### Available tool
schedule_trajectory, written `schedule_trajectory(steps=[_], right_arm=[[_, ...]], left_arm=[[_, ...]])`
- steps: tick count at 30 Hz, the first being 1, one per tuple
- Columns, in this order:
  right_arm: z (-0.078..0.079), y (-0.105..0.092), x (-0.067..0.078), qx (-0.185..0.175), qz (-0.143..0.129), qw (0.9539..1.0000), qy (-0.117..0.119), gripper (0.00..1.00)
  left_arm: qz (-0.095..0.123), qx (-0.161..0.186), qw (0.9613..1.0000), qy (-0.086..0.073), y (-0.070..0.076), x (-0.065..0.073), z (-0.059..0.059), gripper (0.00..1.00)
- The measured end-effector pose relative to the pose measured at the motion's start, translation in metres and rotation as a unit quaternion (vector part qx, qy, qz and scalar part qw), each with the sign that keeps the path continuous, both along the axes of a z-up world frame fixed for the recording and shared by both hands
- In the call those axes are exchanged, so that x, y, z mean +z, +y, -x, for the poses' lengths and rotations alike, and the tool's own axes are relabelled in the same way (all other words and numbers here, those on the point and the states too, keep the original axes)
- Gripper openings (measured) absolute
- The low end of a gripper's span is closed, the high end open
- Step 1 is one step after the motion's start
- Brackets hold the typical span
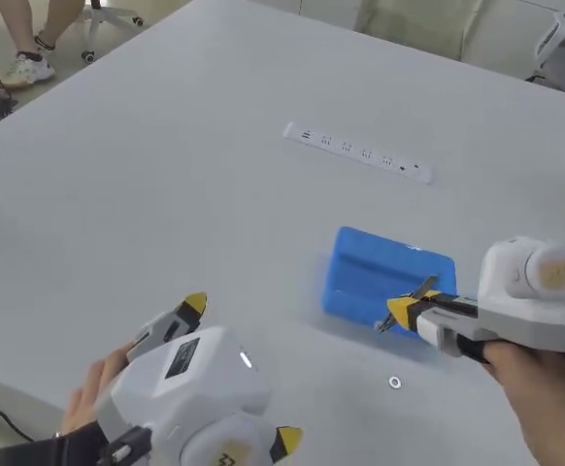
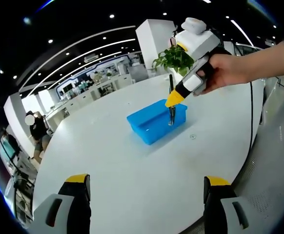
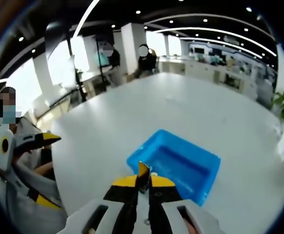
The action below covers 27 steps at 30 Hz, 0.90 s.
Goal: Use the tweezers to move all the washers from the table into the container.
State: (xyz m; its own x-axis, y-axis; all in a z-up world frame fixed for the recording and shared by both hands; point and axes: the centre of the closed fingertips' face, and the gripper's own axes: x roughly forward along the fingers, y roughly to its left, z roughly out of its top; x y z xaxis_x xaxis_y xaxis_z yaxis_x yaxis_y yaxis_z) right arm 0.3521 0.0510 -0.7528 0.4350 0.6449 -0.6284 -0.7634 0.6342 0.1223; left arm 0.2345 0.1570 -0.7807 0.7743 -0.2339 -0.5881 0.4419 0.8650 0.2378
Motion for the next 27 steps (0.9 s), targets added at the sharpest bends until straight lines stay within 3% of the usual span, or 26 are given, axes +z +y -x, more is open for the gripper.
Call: schedule_trajectory(steps=[5,16,20,23,27], right_arm=[[-0.014,0.002,0.017,-0.006,-0.014,0.9997,-0.018,0.03],[-0.039,-0.002,0.016,-0.029,-0.018,0.9989,-0.032,0.03],[-0.043,-0.001,0.007,-0.033,-0.016,0.9991,-0.022,0.03],[-0.045,-0.002,-0.011,-0.026,0.006,0.9995,-0.015,0.03],[-0.045,-0.001,-0.024,-0.024,0.014,0.9996,-0.004,0.03]], left_arm=[[0.0,0.002,1.0,-0.001,0.001,0.001,0.0,0.99],[-0.002,0.002,1.0,0.0,0.001,0.001,0.001,0.98],[-0.003,0.001,1.0,0.001,0.001,0.0,0.001,0.98],[-0.005,0.001,1.0,0.002,0.001,-0.001,0.001,0.98],[-0.005,0.003,1.0,0.002,0.002,-0.001,0.001,0.98]])
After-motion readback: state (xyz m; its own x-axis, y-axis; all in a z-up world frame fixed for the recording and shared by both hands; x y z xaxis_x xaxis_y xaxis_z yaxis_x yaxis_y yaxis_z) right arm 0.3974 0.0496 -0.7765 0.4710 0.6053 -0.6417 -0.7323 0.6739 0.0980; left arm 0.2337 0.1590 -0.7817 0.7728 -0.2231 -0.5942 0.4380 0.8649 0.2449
